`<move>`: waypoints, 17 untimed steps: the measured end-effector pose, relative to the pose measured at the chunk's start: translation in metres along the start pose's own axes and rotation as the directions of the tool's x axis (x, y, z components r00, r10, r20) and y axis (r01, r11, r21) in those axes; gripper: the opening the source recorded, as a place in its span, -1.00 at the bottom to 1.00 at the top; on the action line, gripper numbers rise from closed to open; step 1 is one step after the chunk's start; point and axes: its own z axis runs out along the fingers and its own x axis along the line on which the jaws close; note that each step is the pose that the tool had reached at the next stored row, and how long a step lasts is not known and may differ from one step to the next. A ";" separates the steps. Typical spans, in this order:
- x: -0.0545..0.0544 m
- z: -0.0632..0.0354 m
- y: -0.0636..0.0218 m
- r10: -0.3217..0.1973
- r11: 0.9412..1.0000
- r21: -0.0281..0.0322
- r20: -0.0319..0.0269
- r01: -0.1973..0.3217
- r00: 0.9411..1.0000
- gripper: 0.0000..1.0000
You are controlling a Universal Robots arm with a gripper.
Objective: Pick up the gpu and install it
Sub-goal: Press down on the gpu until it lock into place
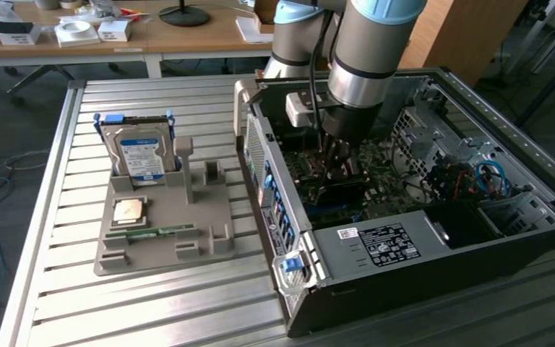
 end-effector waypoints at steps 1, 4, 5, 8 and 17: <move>0.000 0.0000 0.0000 0.000 1.000 0.000 0.000 0.000 1.000 -0.79; 0.000 0.0004 0.0000 0.000 1.000 0.000 0.000 0.000 1.000 -0.79; 0.000 0.0004 0.0000 0.000 1.000 0.000 0.000 0.000 1.000 -0.79; 0.000 0.0005 0.0000 0.000 1.000 0.000 0.000 0.000 1.000 -0.79; 0.000 0.0011 0.0000 0.000 1.000 0.000 0.000 0.000 1.000 -0.79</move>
